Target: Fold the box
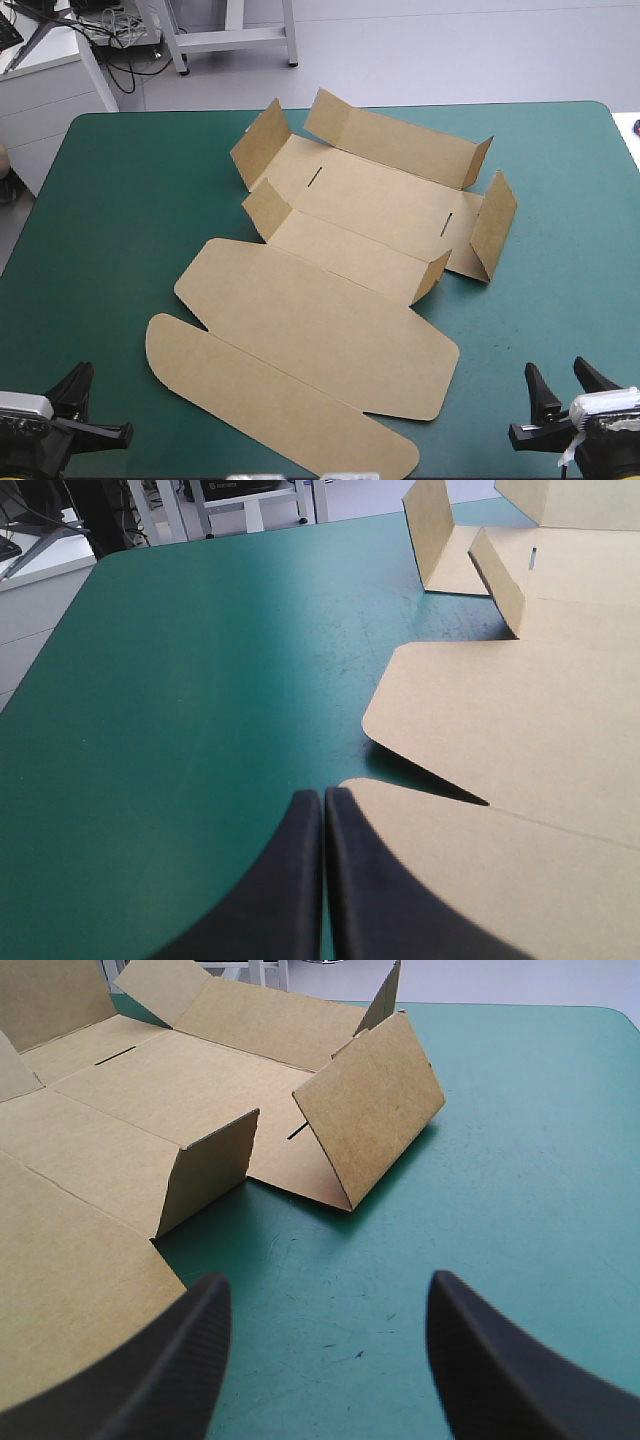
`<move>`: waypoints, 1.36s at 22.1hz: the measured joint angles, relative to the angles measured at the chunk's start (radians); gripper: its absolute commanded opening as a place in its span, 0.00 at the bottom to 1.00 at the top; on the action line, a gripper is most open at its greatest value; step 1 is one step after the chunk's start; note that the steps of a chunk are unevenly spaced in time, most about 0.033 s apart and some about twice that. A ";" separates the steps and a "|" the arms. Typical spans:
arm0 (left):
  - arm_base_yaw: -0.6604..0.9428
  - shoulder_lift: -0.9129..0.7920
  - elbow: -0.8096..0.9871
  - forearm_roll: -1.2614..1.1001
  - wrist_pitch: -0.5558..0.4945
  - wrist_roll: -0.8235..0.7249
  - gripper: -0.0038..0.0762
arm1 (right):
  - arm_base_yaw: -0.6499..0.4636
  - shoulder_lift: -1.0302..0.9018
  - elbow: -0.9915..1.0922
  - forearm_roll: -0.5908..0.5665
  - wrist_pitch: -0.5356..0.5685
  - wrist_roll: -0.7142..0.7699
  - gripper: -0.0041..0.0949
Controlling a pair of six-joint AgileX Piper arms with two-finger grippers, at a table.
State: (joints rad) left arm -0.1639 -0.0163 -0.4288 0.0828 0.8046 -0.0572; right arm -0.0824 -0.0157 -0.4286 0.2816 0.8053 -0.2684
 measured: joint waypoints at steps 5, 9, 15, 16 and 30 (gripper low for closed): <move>0.000 0.000 0.000 0.000 0.000 0.000 0.04 | 0.000 0.000 0.000 0.000 0.000 0.000 0.75; 0.000 0.000 0.000 0.000 0.000 0.000 0.04 | 0.000 0.000 0.000 0.000 0.001 0.020 0.75; 0.000 0.000 0.000 0.000 0.000 0.000 0.04 | 0.000 0.206 -0.089 0.000 0.081 0.162 0.75; 0.000 0.000 0.000 0.000 0.000 0.000 0.04 | 0.000 0.248 -0.114 0.004 0.082 0.195 0.75; 0.000 0.000 0.000 0.000 0.000 0.000 0.04 | 0.000 0.824 -0.416 0.133 0.078 0.306 0.75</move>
State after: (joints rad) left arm -0.1639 -0.0163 -0.4288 0.0828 0.8046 -0.0572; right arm -0.0824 0.8085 -0.8447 0.4142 0.8832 0.0374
